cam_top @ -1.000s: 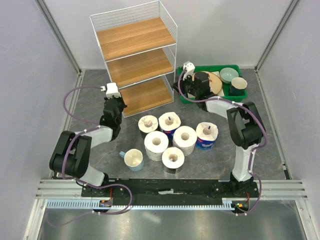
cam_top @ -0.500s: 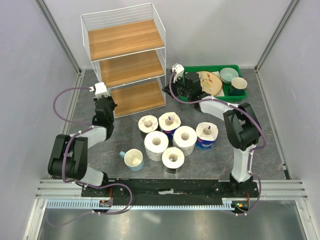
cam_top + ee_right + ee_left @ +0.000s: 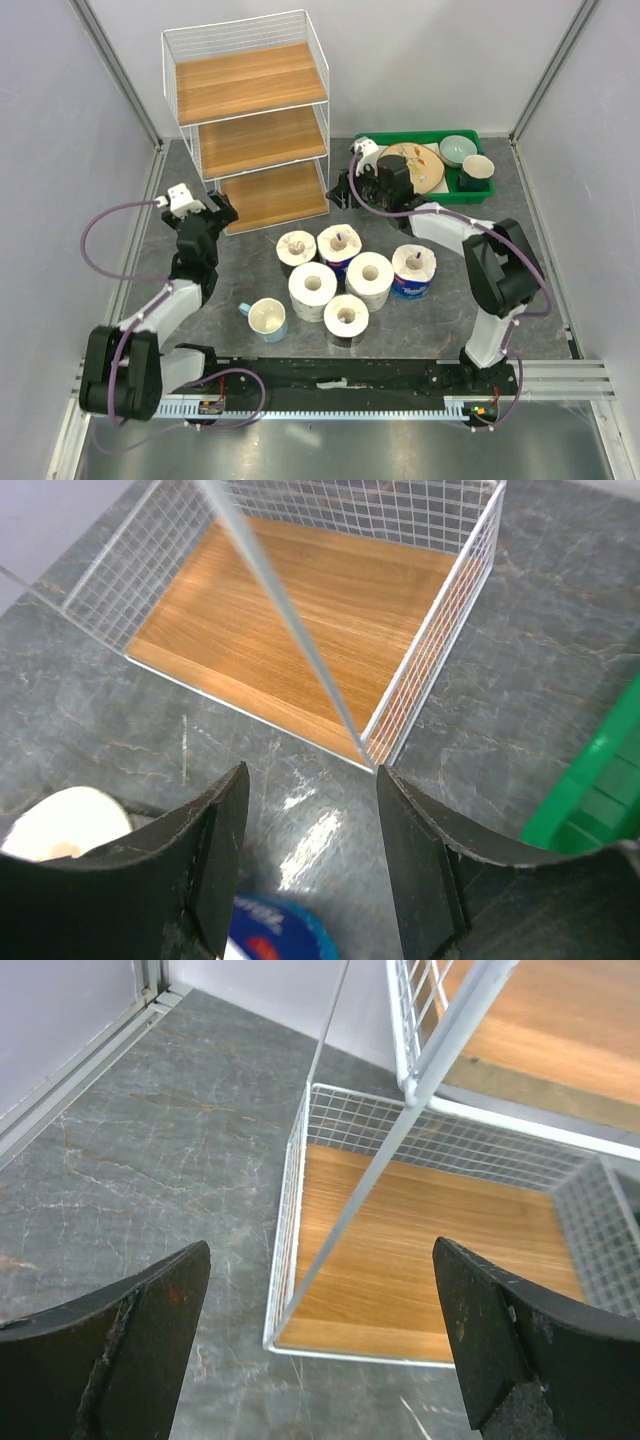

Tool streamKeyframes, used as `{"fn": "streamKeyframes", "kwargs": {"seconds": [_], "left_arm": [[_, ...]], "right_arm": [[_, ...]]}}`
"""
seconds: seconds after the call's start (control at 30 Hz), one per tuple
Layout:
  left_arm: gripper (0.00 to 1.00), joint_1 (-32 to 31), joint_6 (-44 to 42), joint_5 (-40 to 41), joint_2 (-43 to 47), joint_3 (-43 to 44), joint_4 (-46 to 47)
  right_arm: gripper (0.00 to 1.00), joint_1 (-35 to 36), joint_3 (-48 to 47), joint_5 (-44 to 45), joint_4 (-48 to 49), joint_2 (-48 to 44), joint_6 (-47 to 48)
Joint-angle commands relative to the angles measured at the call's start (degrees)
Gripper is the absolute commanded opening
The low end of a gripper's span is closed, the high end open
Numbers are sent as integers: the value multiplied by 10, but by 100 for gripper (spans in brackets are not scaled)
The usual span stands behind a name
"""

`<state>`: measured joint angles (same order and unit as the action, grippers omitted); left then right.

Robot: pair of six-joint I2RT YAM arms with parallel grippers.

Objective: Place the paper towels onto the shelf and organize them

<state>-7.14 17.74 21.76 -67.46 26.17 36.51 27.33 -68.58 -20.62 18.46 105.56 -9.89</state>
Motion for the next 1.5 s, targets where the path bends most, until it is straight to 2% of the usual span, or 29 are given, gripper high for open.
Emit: {"fn": "streamKeyframes", "kwargs": {"seconds": [0.0, 0.2, 0.27, 0.33, 0.43, 0.6, 0.67, 0.83, 1.0, 1.2, 1.47], "left_arm": [[99, 2, 50, -26, 90, -31, -45], [99, 1, 74, -81, 184, -61, -113], [99, 1, 114, -68, 217, -56, -169], [99, 1, 119, -68, 243, -43, -215], [99, 1, 129, -94, 254, -31, -240], [99, 0, 117, -230, 225, 9, -293], [100, -6, 115, -250, 224, 12, -312], [100, -46, 118, -233, 261, 4, -344], [100, -81, 119, -220, 279, 5, -382], [100, -128, 107, -219, 251, 23, -406], [100, -191, 92, -188, 152, 56, -389]], "right_arm": [[62, 2, 41, 22, 37, -85, -14], [63, 2, 122, 118, 14, -188, -41], [63, 2, 142, 159, -27, -232, -48], [64, 3, 167, 176, -46, -282, -57], [66, 3, 201, 204, -73, -355, -74], [67, 3, 232, 237, -147, -445, -109], [67, 3, 244, 248, -178, -478, -112], [69, 3, 273, 327, -233, -529, -104], [70, 3, 293, 337, -257, -557, -114], [70, 3, 309, 344, -267, -582, -119], [71, 3, 317, 349, -279, -593, -121]]}}
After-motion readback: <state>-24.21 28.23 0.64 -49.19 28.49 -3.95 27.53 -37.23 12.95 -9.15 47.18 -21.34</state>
